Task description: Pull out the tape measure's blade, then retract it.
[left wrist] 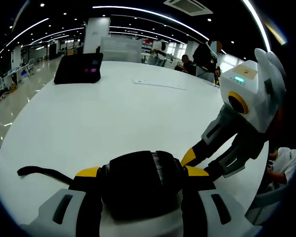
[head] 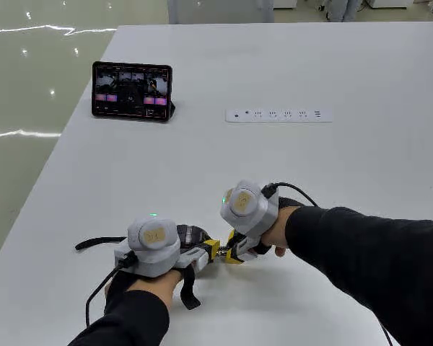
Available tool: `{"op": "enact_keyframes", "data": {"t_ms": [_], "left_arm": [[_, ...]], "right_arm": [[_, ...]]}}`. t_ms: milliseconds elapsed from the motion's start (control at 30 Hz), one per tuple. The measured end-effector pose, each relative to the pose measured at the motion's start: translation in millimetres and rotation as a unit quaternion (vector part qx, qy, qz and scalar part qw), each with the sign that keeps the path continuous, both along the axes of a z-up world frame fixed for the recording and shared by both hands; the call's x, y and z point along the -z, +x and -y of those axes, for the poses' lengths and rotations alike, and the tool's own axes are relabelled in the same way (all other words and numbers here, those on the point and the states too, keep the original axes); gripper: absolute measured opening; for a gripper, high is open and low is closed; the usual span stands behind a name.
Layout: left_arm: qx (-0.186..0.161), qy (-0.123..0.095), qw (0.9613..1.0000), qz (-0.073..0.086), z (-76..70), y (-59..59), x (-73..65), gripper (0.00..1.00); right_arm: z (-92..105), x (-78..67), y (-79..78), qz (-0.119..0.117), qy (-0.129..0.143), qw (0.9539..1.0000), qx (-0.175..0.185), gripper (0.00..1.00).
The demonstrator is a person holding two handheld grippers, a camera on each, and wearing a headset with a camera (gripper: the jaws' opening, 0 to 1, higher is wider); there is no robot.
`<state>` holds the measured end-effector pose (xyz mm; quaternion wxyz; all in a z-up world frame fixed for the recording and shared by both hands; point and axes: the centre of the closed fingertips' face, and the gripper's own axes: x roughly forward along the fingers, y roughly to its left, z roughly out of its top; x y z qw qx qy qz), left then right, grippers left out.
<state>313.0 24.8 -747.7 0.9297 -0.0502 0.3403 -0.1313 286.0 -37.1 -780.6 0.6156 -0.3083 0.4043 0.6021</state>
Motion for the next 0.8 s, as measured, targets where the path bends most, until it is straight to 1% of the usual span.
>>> {"op": "enact_keyframes", "data": {"t_ms": [467, 800], "left_arm": [[0.000, -0.002, 1.0000, 0.000, -0.1, -0.5, 0.1, 0.61], [0.000, -0.002, 1.0000, 0.001, 0.2, -0.9, -0.1, 0.61]], "right_arm": [[-10.0, -0.2, 0.0, 0.001, 0.011, 0.9999, 0.007, 0.10], [-13.7, 0.2, -0.3, 0.002, 0.014, 0.9999, 0.007, 0.11]]}}
